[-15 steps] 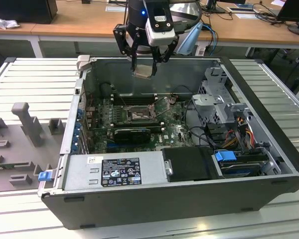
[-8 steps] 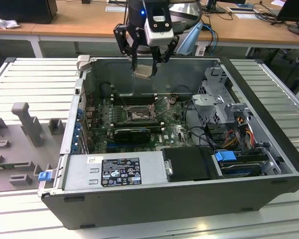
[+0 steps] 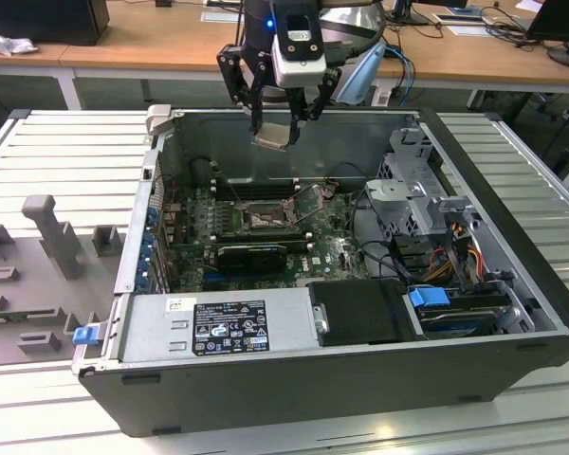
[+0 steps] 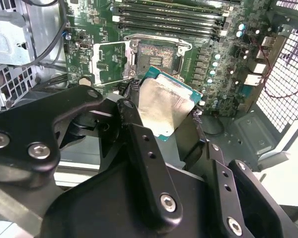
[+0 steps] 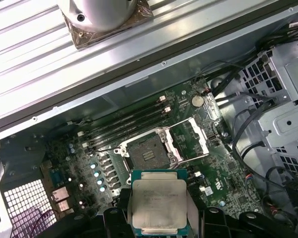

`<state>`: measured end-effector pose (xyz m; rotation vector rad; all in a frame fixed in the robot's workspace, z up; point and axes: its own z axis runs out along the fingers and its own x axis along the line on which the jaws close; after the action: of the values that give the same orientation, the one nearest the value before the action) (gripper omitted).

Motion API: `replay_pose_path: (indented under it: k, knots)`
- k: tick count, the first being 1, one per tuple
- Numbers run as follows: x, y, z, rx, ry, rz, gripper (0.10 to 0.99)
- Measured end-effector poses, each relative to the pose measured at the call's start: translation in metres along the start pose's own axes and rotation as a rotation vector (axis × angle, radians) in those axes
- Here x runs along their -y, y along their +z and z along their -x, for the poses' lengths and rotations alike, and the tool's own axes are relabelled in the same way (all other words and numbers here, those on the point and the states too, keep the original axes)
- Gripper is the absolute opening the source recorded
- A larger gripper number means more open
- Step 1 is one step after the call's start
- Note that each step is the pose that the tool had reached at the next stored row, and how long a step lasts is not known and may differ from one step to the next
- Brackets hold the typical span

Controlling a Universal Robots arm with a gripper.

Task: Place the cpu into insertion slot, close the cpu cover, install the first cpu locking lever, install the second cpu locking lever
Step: 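Place the cpu into insertion slot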

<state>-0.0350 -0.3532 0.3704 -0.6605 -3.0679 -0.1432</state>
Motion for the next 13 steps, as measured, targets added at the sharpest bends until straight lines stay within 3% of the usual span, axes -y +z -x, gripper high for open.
replay_pose_path:
  k: [13]
  knots:
    - [0.0000, 0.0000, 0.0000, 0.0054, 0.061, 0.001, 0.529]
